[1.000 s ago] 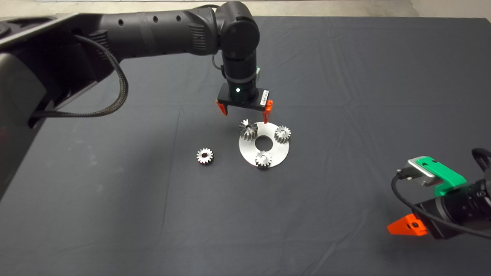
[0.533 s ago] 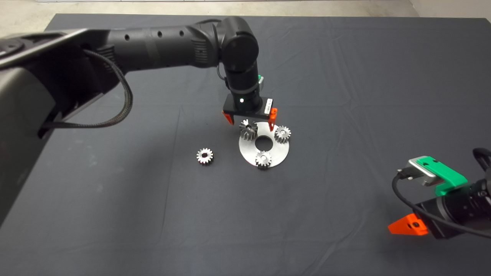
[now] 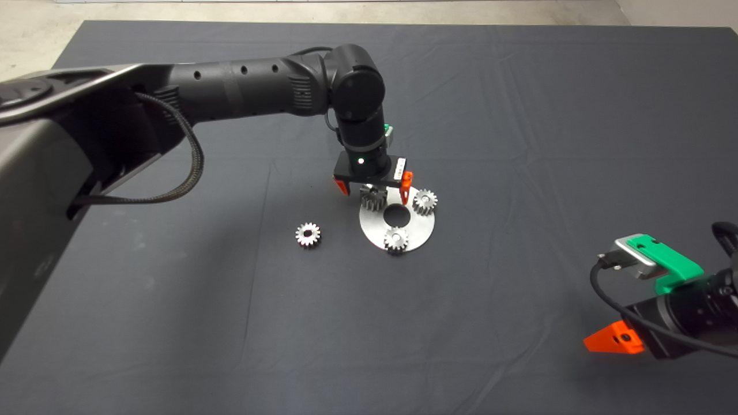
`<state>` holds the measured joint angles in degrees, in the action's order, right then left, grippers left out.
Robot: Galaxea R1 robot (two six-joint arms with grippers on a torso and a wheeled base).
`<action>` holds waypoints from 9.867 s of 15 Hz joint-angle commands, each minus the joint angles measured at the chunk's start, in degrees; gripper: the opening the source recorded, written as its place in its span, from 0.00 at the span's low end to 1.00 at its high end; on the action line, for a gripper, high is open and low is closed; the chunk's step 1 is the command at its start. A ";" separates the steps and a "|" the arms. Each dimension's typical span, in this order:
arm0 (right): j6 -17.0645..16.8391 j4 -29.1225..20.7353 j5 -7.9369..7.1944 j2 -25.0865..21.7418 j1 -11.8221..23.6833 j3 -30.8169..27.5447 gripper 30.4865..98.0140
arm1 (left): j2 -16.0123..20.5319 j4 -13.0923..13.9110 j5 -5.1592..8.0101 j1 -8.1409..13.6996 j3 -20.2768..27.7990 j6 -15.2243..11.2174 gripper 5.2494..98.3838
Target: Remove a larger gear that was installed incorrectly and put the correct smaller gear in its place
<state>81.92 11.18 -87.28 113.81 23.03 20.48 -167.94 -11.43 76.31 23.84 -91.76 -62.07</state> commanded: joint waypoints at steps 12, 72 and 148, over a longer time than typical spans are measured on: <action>-0.09 -1.77 0.10 -0.21 1.11 -0.11 1.00 | -0.25 -2.98 -0.45 0.24 -0.95 0.11 0.99; -0.01 -1.77 0.10 -0.21 2.37 -0.19 1.00 | -0.86 11.34 -3.72 2.17 -7.10 8.29 0.99; -0.18 -1.77 0.01 -0.47 4.96 0.07 1.00 | -0.86 10.91 -2.31 1.47 -9.30 8.37 0.98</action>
<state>81.89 10.91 -87.28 113.64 27.00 20.58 -168.69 -0.89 73.89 24.28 -101.16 -53.86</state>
